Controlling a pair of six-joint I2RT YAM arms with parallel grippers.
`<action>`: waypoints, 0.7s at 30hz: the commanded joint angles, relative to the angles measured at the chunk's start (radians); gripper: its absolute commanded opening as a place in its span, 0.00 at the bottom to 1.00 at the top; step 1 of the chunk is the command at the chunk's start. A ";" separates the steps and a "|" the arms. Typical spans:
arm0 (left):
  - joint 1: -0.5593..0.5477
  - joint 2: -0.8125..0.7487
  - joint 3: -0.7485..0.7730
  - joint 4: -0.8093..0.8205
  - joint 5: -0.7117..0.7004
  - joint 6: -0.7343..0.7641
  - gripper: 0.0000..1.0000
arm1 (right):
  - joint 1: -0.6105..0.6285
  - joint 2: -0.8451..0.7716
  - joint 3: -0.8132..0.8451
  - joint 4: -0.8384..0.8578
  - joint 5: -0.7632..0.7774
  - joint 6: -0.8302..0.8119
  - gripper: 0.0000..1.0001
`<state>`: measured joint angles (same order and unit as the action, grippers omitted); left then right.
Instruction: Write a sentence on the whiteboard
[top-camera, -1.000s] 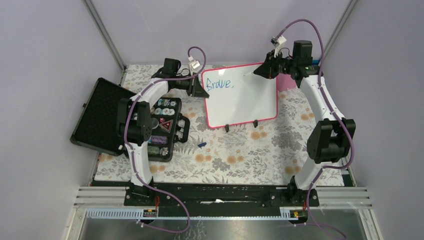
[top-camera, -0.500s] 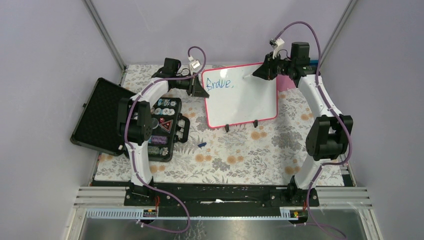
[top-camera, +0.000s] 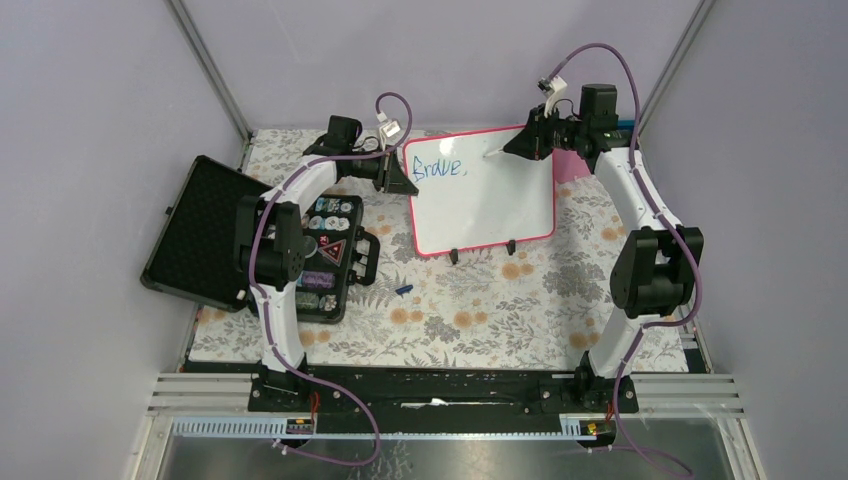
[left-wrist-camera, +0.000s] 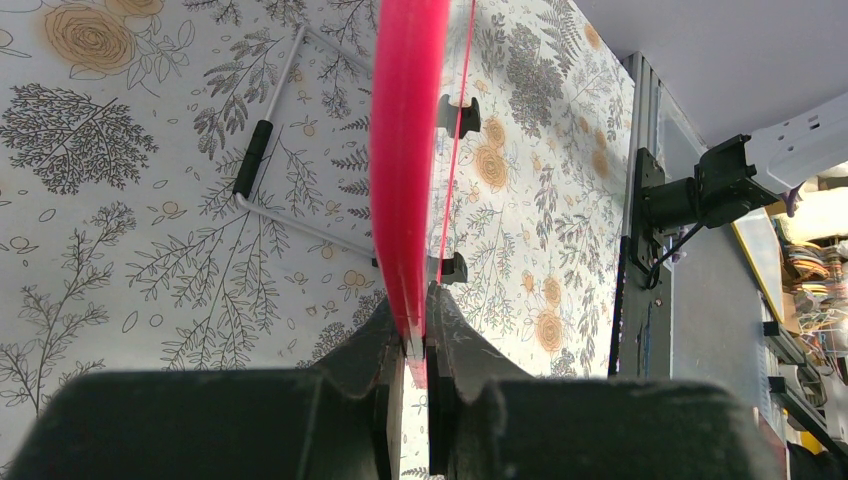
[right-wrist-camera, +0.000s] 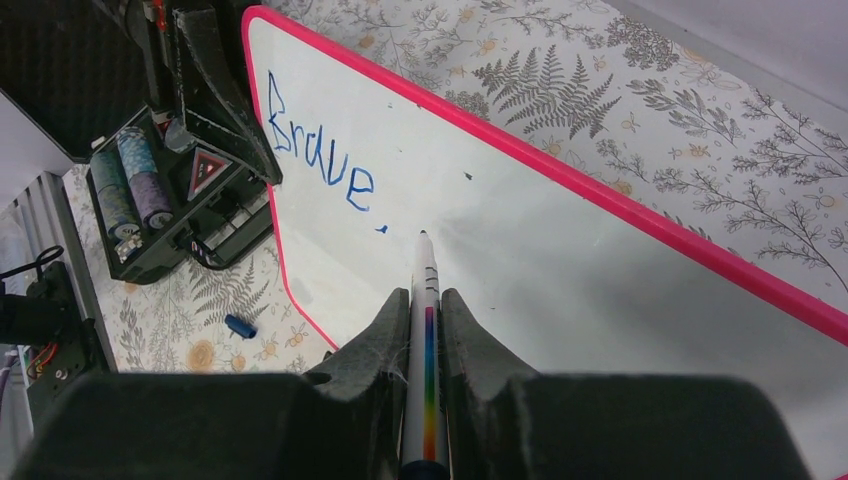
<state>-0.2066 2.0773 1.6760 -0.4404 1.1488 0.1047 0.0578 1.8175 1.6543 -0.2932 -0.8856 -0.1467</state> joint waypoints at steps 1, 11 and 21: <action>-0.007 0.015 0.038 0.009 -0.019 0.055 0.00 | 0.003 0.006 0.051 0.033 -0.044 0.016 0.00; -0.008 0.015 0.034 0.009 -0.017 0.051 0.00 | 0.025 0.034 0.077 0.027 -0.018 0.016 0.00; -0.008 0.012 0.028 0.009 -0.020 0.053 0.00 | 0.039 0.055 0.081 0.003 0.009 -0.009 0.00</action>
<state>-0.2066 2.0773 1.6764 -0.4416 1.1488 0.1047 0.0830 1.8675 1.6981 -0.2943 -0.8806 -0.1368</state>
